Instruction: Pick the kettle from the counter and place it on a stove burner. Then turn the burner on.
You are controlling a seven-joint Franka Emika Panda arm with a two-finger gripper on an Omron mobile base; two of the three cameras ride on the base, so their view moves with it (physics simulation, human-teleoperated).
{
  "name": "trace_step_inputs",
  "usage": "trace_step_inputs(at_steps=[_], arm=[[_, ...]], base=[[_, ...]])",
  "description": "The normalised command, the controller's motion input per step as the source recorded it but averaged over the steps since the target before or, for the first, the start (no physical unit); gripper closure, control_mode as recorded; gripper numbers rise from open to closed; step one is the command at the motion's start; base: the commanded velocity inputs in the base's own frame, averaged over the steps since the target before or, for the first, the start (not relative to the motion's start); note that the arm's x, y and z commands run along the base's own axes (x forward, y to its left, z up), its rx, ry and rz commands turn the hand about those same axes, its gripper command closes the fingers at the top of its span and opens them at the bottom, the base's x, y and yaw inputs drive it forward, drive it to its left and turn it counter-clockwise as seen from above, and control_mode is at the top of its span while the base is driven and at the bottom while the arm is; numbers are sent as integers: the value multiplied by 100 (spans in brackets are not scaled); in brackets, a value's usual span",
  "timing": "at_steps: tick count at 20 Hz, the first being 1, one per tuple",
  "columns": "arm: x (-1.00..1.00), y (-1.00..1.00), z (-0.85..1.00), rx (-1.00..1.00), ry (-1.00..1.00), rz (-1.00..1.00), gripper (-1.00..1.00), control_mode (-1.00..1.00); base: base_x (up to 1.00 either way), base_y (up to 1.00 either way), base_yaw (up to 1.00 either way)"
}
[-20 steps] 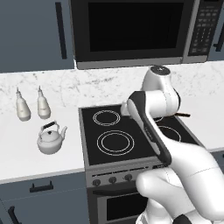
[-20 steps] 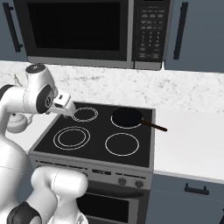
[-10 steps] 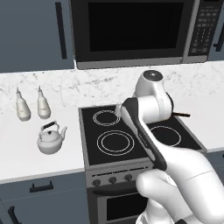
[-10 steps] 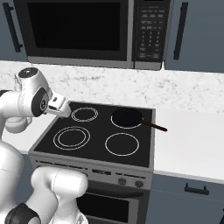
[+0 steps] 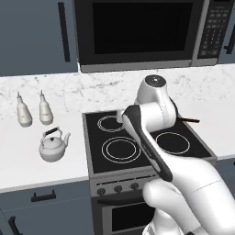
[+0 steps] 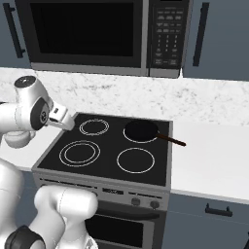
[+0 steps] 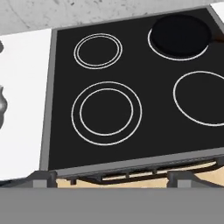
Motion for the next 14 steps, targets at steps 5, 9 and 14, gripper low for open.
trace_step_inputs(at_steps=[5,9,14], arm=[[0,36,0,0,-9,0,-100,-100],[0,41,0,0,-8,0,-100,-100],[-3,32,0,-1,-9,0,-100,-100]], base=[[0,0,0],[0,0,0],[0,0,0]])
